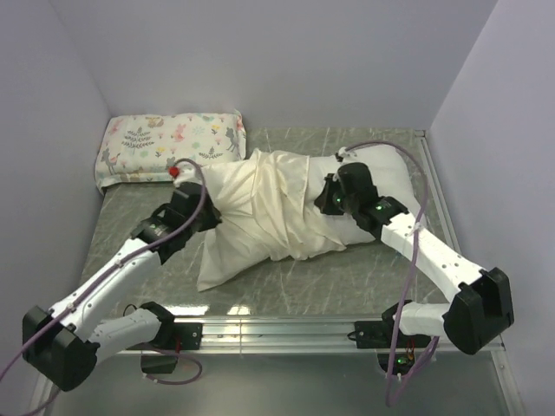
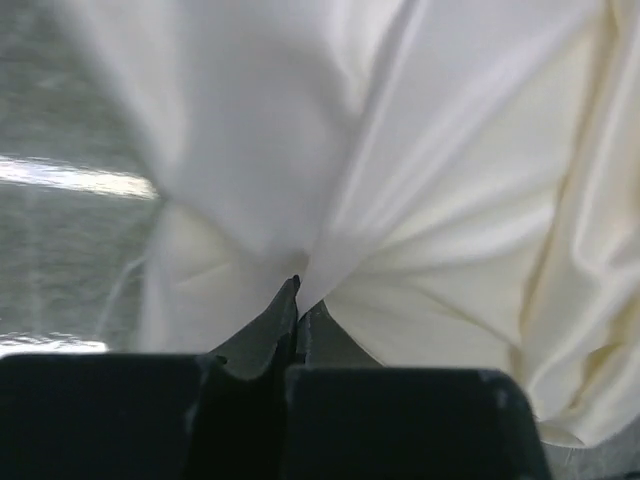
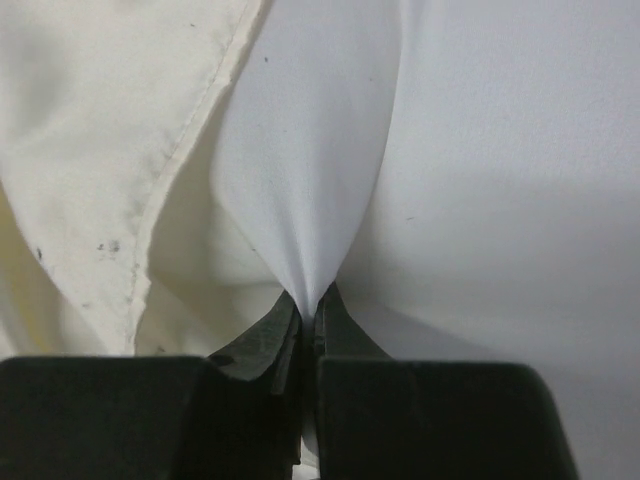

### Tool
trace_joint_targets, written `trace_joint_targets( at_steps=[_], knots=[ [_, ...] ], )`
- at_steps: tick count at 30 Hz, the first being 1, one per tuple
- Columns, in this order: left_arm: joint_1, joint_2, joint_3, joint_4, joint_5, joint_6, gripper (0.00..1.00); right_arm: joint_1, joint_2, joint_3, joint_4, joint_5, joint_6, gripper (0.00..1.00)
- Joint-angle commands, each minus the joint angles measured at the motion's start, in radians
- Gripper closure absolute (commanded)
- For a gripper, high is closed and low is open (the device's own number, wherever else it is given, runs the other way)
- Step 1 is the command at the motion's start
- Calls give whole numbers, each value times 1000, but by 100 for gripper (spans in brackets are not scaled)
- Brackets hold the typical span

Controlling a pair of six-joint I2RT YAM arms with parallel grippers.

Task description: Remove the pillowcase from the pillow

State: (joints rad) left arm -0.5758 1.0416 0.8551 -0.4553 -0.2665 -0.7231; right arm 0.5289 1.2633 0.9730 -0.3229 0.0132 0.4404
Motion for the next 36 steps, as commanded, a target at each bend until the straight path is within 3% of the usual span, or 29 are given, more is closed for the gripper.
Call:
trace_joint_targets(
  at_steps=[1,4,8,12,15,21,25,30,36],
  knots=[
    [167,-84,47,-103,-55,74,99,-146,-88,62,-87,93,-32,100],
    [290,-110,55,-123,-73,80,99,-266,-122,69,-100,47,-45,100],
    [517,-161,10,-82,88,91,100,-392,-153,64,-104,-40,-45,100],
    [770,-181,-14,-53,226,83,99,-435,-179,61,-102,-48,-25,100],
    [870,-161,4,-37,326,93,99,-464,-194,58,-102,-67,-16,100],
    [941,-95,61,-37,328,106,100,-489,-246,56,-108,-73,1,100],
    [1039,-74,56,0,467,96,99,-524,-274,69,-111,-143,18,100],
    [1073,-55,91,1,461,73,99,-524,-298,121,-131,-154,31,100],
    [1159,-49,137,20,555,-8,99,-557,-289,196,-127,-220,80,100]
  ],
)
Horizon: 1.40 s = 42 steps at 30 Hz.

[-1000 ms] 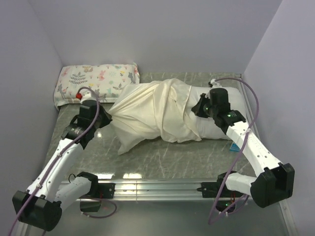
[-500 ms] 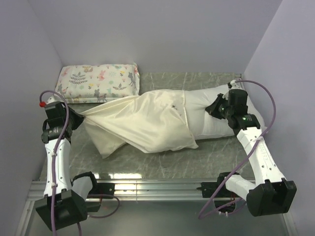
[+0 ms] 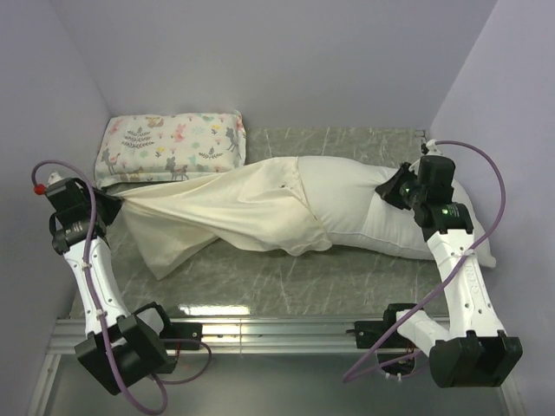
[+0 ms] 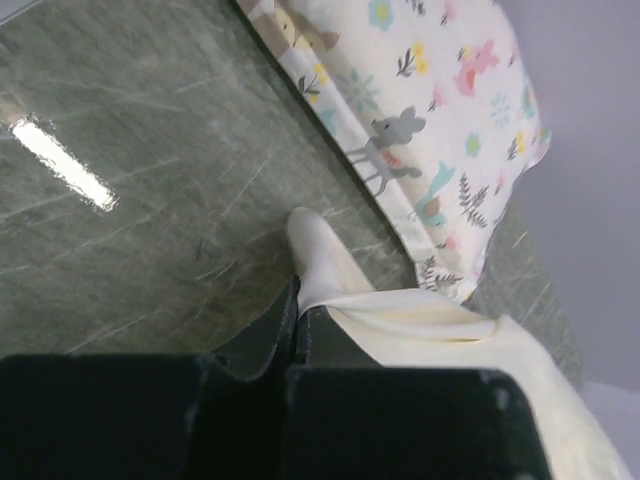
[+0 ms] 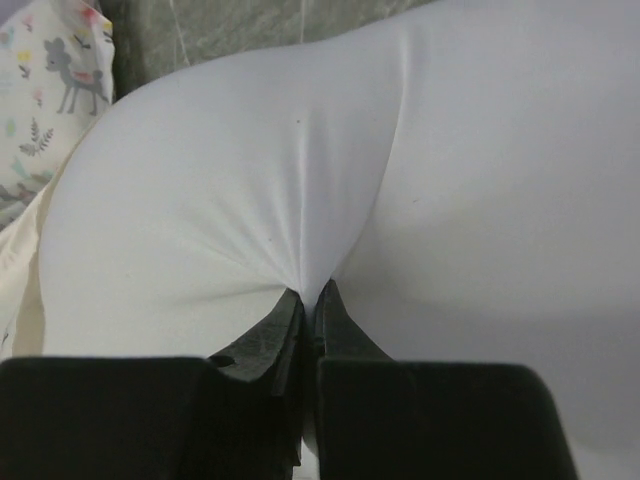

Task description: Remove the pillowcase from the pillow

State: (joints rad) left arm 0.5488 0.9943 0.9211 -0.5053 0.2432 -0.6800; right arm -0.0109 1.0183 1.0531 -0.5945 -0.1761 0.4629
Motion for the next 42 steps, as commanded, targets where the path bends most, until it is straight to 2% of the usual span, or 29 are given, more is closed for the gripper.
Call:
trace_joint_targets(
  at_steps=[1,2,3,5,6,8,11,12,15,17,18,21,30,32,33,35,36,37,40,42],
  knots=[
    [40,-6,77,71,48,-59,98,-15,-43,134,144,-28,65,100],
    [45,-6,93,74,53,-67,95,-17,-41,142,139,-26,68,100],
    [48,-11,99,89,79,-78,84,-20,-41,148,137,-28,68,100],
    [46,-19,96,134,167,-85,67,-20,-40,159,145,-69,69,100],
    [31,-25,85,170,221,-95,47,-20,-41,154,150,-88,72,100],
    [-19,-19,108,192,287,-66,21,-15,-50,127,179,-123,85,100],
    [-252,-28,166,119,165,40,8,6,-57,81,203,-105,92,100],
    [-388,-37,167,116,133,54,5,41,-57,71,206,-94,89,100],
    [-608,-66,133,129,53,57,2,75,-46,56,217,-72,88,100],
    [-712,-71,90,158,-29,56,1,94,-41,54,220,-62,86,100],
    [-812,-63,78,165,-57,57,1,100,-38,56,220,-56,86,100],
    [-950,-7,53,206,-175,59,1,144,-30,67,214,-24,83,100],
    [-1102,199,53,307,-270,59,3,190,-26,50,211,15,69,100],
    [-1104,202,42,300,-294,48,14,189,-26,51,206,20,66,100],
    [-1104,196,39,277,-326,36,31,190,-24,53,208,24,65,100],
    [-1103,178,35,245,-381,25,55,190,-23,59,199,30,60,100],
    [-1098,172,38,226,-407,19,70,190,-23,67,196,35,59,100],
    [-1090,168,42,206,-426,17,77,190,-23,70,191,43,56,100],
    [-1017,152,45,131,-463,22,88,189,-24,82,173,64,39,100],
    [-912,123,32,105,-424,34,92,183,-29,88,156,85,27,100]
  ],
)
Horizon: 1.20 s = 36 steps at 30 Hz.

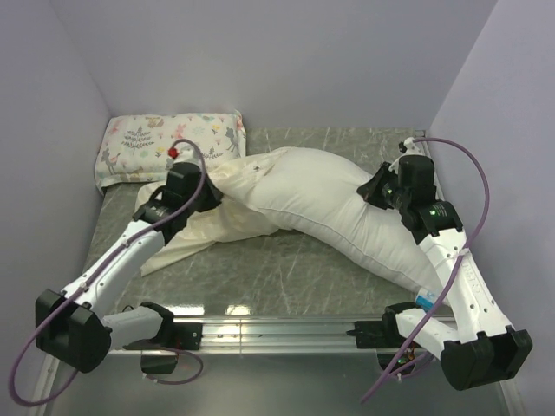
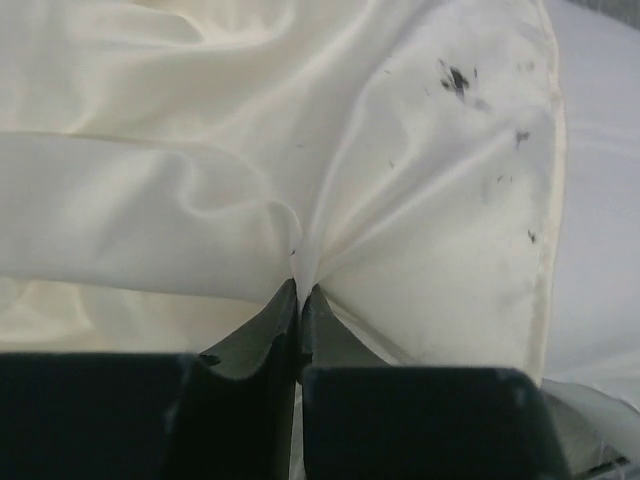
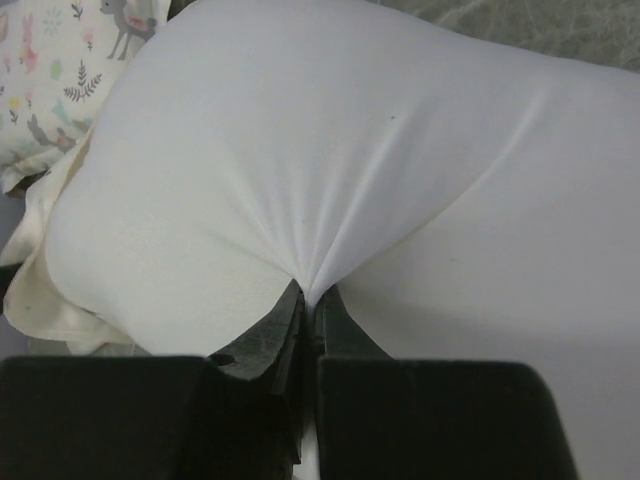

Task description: Remove the pillowcase from the pillow

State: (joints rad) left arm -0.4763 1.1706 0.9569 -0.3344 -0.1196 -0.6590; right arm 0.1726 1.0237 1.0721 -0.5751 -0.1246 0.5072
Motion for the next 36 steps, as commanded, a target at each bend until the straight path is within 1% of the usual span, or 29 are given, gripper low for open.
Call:
trace_joint_targets(
  at_steps=[1,2,3,4,5,7,9,10,11,13,14,17,19,22,25,29,31,32,34,36],
  knots=[
    [154,-67,-13,-71,-42,21,93,-5,-36,72,133,36,-22,100],
    [194,-101,-29,-75,-29,27,93,-8,-39,72,127,37,-24,100],
    [273,-118,-35,-90,-5,44,94,-25,-40,74,126,34,-29,100],
    [312,-135,-37,-97,6,51,94,-31,-40,74,126,28,-29,100],
    [380,-167,-34,-107,14,61,95,-39,-40,75,126,23,-30,100],
    [439,-193,-24,-140,18,58,98,-48,-39,91,123,19,-32,100],
    [502,-219,-18,-140,58,62,98,-51,-31,123,113,20,-35,100],
    [510,-221,-17,-143,67,62,98,-53,-25,138,110,31,-36,100],
    [515,-213,-15,-158,61,64,99,-65,-19,172,100,37,-39,100],
    [519,-206,-24,-166,35,56,99,-84,-8,207,90,40,-39,100],
    [544,-210,-35,-160,40,53,99,-99,-4,225,80,40,-39,100],
    [608,-223,-73,-129,127,48,99,-133,18,302,57,55,-27,100],
    [613,-223,-78,-126,170,47,100,-134,35,327,69,49,-13,100],
    [614,-245,-108,-112,228,42,99,-136,70,319,130,29,14,100],
    [614,-279,-156,-109,262,47,100,-136,94,246,211,32,40,100],
    [605,-333,-220,-112,303,38,99,-134,133,134,378,40,95,100],
    [588,-357,-216,-110,317,30,99,-113,156,69,434,5,117,100],
    [587,-361,-208,-115,334,27,99,-99,160,48,475,14,120,100],
    [588,-364,-189,-127,354,27,94,-49,162,-15,510,46,114,100],
    [588,-361,-181,-133,377,42,84,-29,164,-72,558,37,111,100]
  ],
)
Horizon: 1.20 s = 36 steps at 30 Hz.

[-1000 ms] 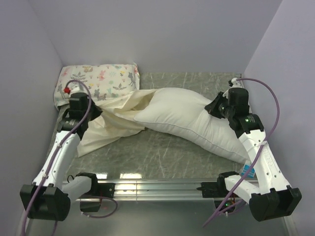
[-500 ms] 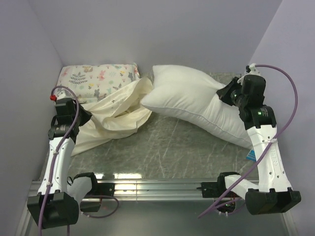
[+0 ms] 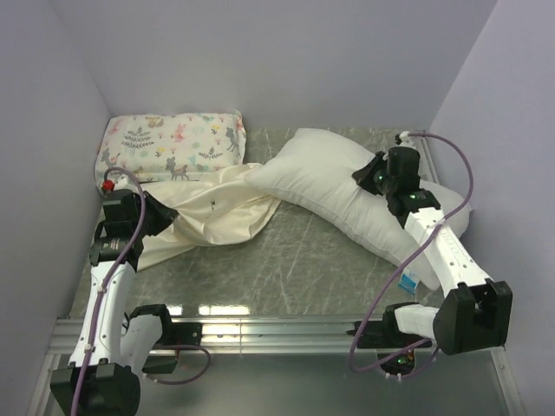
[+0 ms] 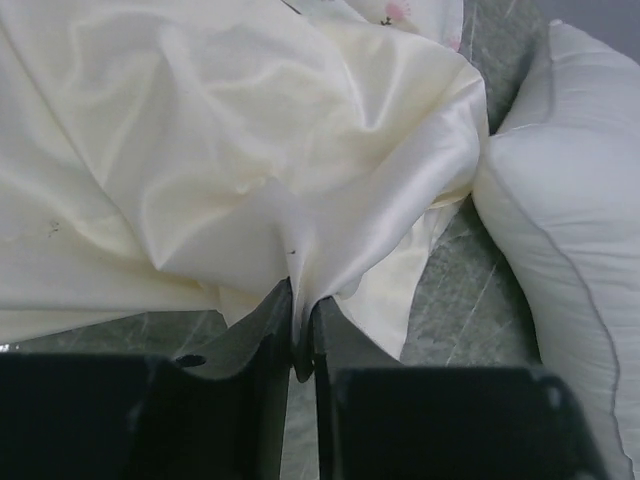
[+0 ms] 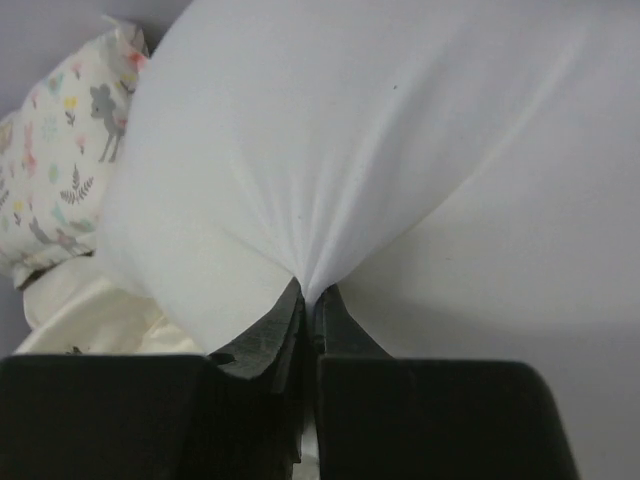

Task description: Remove the pillowcase from the pillow

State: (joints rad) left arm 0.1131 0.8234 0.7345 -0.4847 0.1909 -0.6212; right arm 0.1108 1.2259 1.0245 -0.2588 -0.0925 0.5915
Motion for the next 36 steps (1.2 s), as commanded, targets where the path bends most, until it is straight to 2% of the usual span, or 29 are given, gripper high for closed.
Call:
trace_joint_targets(
  at_steps=[1,2,3,4,5,6,7,8,9,10,13,14,16,17,19,27,36],
  knots=[
    [-3,-6,51,11,80,15,81,56,-43,-38,251,4,22,100],
    [-6,-4,55,5,88,34,75,67,-48,-58,250,19,11,100],
    [-9,-3,62,0,97,44,70,78,-52,-67,248,25,5,93],
    [-12,-6,63,-6,110,64,56,92,-71,-75,245,23,-1,85],
    [-33,-12,68,-11,101,70,49,98,-81,-87,239,17,-13,76],
    [-50,-16,72,-18,76,74,43,104,-94,-89,228,11,-18,57],
    [-71,-29,89,-23,21,77,36,105,-115,-90,202,4,-24,48],
    [-132,-32,100,-35,-23,78,24,105,-126,-87,184,-18,-35,41],
    [-171,-32,114,-41,-66,74,20,105,-138,-87,168,-29,-38,30],
    [-214,-23,144,-46,-108,64,16,107,-164,-89,146,-44,-44,10],
    [-444,12,212,-69,-298,32,9,107,-224,-102,101,-55,-61,6],
    [-479,22,226,-71,-367,25,8,107,-239,-110,90,-53,-71,6],
    [-529,46,253,-65,-407,17,8,107,-288,-127,78,-72,-79,5],
    [-556,52,258,-58,-415,20,4,107,-307,-147,64,-78,-87,4],
    [-572,62,253,-28,-404,34,1,107,-363,-174,49,-82,-88,4],
    [-599,39,224,21,-380,87,1,107,-587,-328,20,-36,-102,1],
    [-667,112,324,-2,-439,107,1,109,-586,-371,3,-29,-117,0]
  ],
)
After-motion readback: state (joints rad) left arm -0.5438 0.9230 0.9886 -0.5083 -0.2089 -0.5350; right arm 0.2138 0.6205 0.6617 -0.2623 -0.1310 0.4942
